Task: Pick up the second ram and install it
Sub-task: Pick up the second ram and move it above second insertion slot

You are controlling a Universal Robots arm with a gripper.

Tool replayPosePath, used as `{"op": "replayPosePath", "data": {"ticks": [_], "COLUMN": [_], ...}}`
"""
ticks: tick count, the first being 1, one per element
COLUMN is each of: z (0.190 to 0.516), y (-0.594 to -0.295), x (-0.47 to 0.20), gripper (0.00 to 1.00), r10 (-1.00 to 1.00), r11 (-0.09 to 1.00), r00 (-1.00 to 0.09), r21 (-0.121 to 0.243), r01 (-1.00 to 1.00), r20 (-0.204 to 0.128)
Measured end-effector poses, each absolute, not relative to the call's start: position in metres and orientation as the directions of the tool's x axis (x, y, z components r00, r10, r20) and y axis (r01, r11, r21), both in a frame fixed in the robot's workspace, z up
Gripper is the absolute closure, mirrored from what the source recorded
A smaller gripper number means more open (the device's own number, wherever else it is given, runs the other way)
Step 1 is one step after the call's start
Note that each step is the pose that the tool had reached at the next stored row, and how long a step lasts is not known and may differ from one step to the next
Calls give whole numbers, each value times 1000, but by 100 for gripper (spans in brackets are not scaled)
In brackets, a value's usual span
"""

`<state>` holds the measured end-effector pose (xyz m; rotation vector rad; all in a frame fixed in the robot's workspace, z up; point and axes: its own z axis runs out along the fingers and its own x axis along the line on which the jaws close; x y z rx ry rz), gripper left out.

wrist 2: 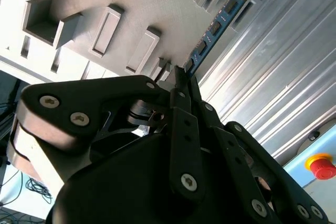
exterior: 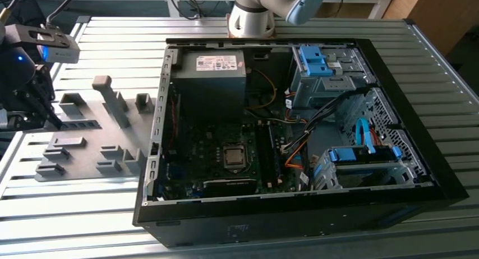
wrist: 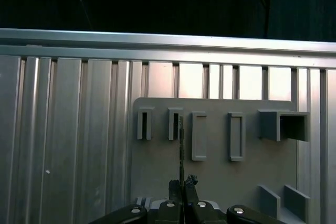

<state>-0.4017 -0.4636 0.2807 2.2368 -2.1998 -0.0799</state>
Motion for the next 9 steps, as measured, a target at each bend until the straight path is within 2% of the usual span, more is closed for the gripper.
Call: {"op": "replayPosePath", "data": {"ticks": [9], "z": [285], "y": [-464], "x": [-402], "gripper": [86], "r10": [-999], "r11": [-17], "r00": [16], "r21": [38], "r01": [-999], "r20": [-34]}}
